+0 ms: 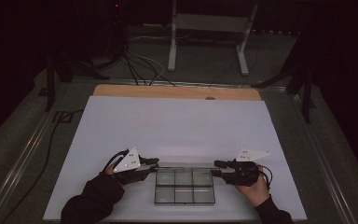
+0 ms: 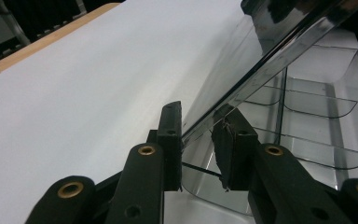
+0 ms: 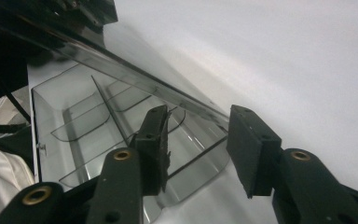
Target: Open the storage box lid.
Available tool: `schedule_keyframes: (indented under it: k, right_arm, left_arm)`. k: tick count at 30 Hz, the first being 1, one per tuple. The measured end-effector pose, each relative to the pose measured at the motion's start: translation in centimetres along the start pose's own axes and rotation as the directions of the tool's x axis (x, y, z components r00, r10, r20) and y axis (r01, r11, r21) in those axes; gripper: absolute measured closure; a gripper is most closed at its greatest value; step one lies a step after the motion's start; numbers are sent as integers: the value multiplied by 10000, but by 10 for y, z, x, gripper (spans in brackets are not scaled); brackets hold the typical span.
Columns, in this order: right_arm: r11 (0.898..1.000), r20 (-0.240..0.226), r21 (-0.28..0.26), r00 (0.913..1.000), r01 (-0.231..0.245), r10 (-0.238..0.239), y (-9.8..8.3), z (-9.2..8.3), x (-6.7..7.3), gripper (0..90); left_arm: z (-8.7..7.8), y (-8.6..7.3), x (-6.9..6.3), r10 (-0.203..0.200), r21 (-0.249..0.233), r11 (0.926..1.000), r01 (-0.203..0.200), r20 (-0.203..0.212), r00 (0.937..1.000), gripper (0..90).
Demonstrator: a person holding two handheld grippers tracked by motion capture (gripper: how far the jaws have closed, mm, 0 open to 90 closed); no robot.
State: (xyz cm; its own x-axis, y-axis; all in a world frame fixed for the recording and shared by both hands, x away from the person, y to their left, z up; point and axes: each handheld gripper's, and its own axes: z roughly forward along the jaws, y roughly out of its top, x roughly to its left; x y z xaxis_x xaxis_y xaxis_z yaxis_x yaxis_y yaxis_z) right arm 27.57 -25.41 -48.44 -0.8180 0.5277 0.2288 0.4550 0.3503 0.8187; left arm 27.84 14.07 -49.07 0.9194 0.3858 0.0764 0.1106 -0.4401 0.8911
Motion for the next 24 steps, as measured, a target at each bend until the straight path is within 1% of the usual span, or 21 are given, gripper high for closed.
schedule_keyframes:
  k: [2, 7, 9, 12, 19, 24]
  right_arm:
    - [10000, -23, -41, 10000, -76, 76, 1, 1, -1, 599]
    - [9998, 25, -111, 9999, -159, 159, 5, 3, -3, 658]
    - [9995, -20, -266, 9999, -165, 165, 5, 3, -3, 684]
    - [9996, 105, -244, 9998, -167, 170, 8, 4, -3, 697]
    - [9993, 195, -274, 9994, -267, 272, 9, 4, -4, 721]
    - [9986, 252, -330, 9987, -424, 432, 10, 5, -5, 730]
  left_arm:
    - [0, 0, 1, -49, -21, 10000, 49, 6, 10000, 750]
    - [1, 1, 2, -139, -57, 9999, 139, 24, 9999, 760]
    - [1, 1, 3, -195, -98, 9998, 195, 10, 9998, 764]
    - [1, 1, 4, -271, -112, 9996, 271, -10, 9996, 777]
    - [2, 3, 5, -384, -60, 9992, 384, -100, 9992, 791]
    - [4, 4, 6, -495, -34, 9988, 495, -173, 9986, 801]
